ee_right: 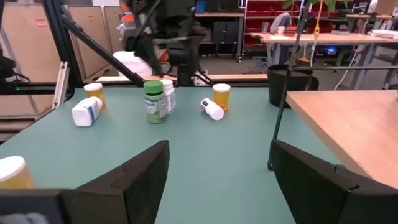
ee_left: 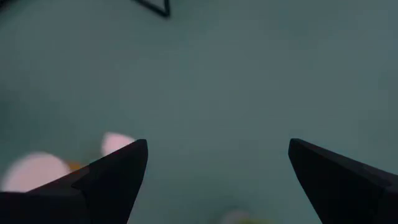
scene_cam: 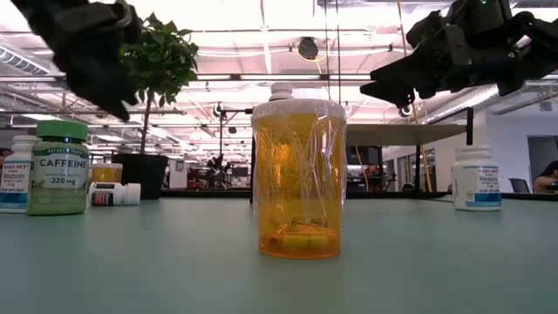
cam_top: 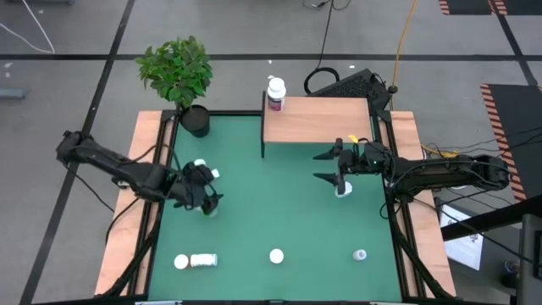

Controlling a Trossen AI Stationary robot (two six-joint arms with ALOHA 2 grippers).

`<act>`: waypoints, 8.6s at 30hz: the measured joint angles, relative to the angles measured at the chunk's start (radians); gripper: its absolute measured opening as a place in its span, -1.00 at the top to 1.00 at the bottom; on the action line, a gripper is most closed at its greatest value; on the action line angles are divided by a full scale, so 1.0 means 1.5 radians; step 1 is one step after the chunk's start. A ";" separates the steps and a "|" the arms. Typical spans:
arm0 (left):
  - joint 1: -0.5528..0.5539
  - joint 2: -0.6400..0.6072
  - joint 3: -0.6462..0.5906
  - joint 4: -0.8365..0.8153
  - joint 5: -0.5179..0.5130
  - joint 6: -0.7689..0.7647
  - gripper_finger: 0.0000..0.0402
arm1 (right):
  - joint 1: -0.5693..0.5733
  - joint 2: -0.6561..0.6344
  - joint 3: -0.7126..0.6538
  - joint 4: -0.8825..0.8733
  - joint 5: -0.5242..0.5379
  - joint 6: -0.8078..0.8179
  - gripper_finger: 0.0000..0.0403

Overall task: Pick and place medicine bottles onto shelf by color
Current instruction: Put the green medicine bottle on the shelf, then put the middle white blue medicine bottle on the shelf

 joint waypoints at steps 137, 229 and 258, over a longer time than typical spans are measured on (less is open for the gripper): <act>0.557 0.611 0.842 -0.126 0.276 0.596 -0.15 | 0.062 0.128 -0.065 0.231 0.095 0.127 -0.36; -0.053 -0.011 -0.059 -0.103 0.227 0.088 0.05 | 0.074 0.128 -0.056 0.348 0.055 0.117 -0.36; -0.042 -0.011 -0.059 -0.025 0.189 0.117 0.19 | 0.074 0.128 -0.056 0.344 0.054 0.110 -0.36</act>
